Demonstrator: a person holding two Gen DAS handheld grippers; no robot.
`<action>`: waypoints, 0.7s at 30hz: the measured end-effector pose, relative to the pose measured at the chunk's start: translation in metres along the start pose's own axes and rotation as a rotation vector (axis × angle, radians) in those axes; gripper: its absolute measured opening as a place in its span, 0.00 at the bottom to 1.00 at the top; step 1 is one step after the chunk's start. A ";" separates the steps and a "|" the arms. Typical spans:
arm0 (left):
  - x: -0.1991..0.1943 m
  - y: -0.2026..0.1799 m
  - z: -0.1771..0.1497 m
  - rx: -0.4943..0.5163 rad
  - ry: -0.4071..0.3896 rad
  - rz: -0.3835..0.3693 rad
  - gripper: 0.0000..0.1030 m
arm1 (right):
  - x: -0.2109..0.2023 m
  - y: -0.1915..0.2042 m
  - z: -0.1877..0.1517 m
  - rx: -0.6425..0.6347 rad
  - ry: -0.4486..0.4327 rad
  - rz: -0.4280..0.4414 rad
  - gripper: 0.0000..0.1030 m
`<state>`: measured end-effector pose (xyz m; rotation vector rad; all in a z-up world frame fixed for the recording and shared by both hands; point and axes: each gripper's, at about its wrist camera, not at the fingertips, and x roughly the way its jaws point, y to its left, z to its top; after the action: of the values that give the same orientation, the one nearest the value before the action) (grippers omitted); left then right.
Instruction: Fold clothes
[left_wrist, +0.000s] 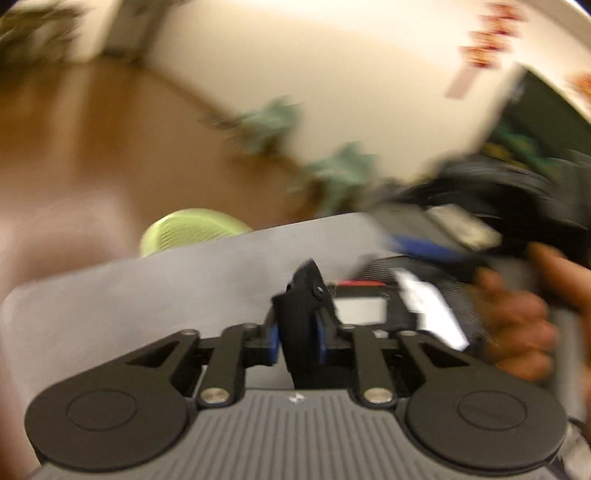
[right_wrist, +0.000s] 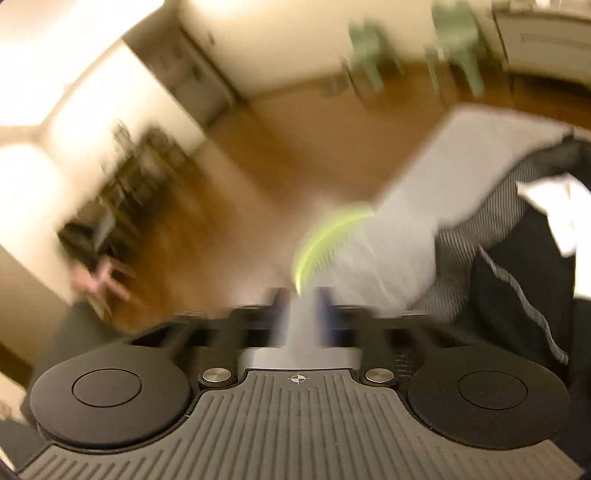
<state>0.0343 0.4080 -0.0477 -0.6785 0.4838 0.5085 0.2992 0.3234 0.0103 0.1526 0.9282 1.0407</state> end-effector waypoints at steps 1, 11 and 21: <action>0.000 0.005 0.001 -0.027 0.004 0.023 0.23 | -0.007 -0.001 0.002 -0.023 -0.011 -0.064 0.88; -0.029 -0.036 0.026 0.149 -0.097 -0.175 0.64 | -0.123 -0.099 -0.036 -0.050 -0.076 -0.741 0.89; 0.071 -0.042 0.033 0.185 0.153 -0.033 0.43 | -0.104 -0.142 -0.062 0.167 -0.069 -0.615 0.78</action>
<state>0.1217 0.4222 -0.0459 -0.5491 0.6545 0.3767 0.3311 0.1471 -0.0412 0.0341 0.9174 0.3875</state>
